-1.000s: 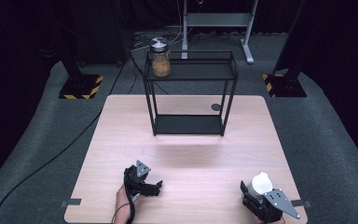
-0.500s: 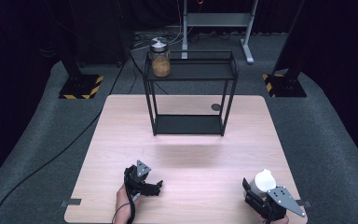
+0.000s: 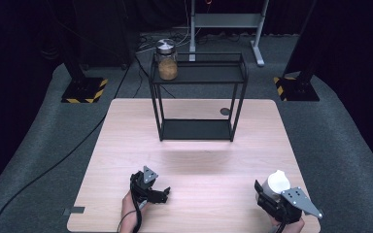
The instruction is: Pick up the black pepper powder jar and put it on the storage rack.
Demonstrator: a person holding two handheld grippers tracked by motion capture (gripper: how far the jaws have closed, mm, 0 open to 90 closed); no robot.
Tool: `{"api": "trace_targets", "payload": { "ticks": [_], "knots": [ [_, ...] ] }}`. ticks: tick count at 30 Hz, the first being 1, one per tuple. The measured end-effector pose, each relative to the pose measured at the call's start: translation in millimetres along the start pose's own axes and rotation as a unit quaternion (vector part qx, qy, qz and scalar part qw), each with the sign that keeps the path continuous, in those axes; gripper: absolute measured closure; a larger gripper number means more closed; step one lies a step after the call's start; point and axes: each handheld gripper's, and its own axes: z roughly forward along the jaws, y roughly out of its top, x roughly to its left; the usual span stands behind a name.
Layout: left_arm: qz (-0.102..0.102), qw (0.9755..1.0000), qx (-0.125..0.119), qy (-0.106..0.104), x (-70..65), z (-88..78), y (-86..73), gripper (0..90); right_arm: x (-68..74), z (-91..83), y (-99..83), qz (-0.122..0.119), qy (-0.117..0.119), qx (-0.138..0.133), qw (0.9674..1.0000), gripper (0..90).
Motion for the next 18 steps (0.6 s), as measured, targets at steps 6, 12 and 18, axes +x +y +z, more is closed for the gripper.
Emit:
{"api": "trace_targets", "payload": {
  "ticks": [6, 12, 18],
  "knots": [
    [0.002, 1.0, -0.001, -0.003, 1.0, 0.8, 0.3, 0.2, -0.6, 4.1, 12.7, -0.009, 0.004, 0.004, 0.9999, 30.1],
    [0.002, 1.0, -0.001, -0.005, 1.8, 0.9, 0.5, 0.3, -2.5, 8.5, 25.8, -0.015, 0.011, 0.0, 0.9998, 30.2],
    [0.004, 1.0, -0.001, -0.006, 1.5, 0.8, 0.3, 0.3, -3.5, 13.7, 39.1, -0.017, 0.012, -0.003, 0.9998, 30.2]
  ]
}}
